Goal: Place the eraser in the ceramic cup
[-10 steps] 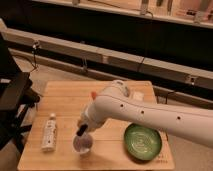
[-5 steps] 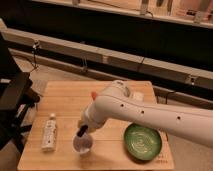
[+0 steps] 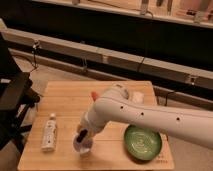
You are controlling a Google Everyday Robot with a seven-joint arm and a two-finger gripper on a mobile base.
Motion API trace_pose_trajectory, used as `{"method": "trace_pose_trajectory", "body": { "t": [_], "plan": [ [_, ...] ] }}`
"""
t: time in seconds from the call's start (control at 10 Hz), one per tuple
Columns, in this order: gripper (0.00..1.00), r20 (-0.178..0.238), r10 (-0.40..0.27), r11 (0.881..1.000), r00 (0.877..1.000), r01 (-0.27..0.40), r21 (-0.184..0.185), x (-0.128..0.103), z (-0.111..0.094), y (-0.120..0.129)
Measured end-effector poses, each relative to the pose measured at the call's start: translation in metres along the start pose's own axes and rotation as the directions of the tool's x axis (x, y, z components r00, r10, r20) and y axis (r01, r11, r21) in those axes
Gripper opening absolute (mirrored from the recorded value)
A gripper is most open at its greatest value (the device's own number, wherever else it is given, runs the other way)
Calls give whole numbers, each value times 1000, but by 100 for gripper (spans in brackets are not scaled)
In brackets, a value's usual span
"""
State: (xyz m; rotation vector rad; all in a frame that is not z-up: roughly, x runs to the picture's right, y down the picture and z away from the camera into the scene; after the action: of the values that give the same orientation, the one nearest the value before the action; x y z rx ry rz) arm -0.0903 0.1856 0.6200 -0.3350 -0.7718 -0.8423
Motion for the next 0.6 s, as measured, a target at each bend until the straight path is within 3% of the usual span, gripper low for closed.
{"method": "trace_pose_trajectory", "body": {
  "t": [0.6],
  "plan": [
    [64,26,-2,1000,1000,2,-13,-14,18,7]
  ]
}}
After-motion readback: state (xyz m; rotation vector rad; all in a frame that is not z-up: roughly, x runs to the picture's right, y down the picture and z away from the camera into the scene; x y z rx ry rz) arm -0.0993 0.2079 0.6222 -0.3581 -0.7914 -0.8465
